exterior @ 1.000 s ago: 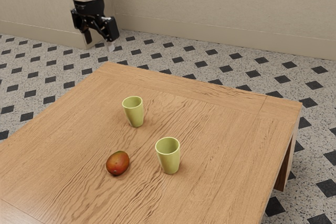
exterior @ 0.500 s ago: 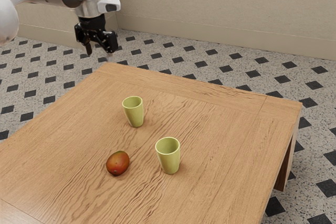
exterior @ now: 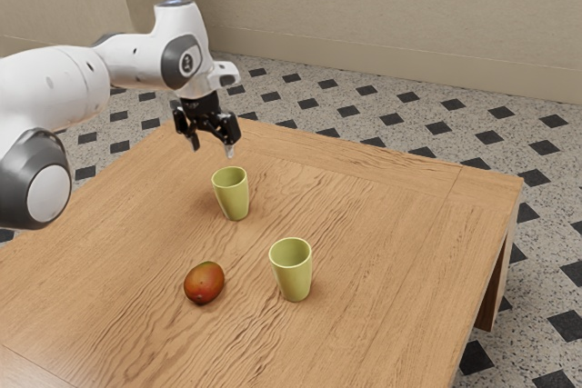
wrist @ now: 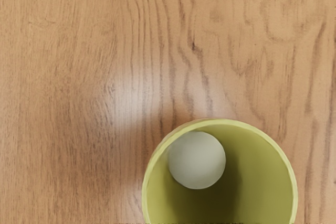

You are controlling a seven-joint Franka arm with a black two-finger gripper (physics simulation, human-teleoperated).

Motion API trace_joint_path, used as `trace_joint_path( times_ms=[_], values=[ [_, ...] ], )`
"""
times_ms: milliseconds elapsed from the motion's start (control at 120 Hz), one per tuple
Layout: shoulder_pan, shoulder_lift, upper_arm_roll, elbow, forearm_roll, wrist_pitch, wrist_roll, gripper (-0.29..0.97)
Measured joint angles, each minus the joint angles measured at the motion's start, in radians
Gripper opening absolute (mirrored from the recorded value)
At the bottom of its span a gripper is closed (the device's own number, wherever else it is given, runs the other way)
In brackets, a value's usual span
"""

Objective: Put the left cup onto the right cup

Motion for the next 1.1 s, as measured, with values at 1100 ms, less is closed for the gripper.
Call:
trace_joint_path(
  times_ms=[1100],
  values=[
    [-0.066,0.047,-0.029,-0.088,-0.026,0.093,-0.025,0.52]
  ],
)
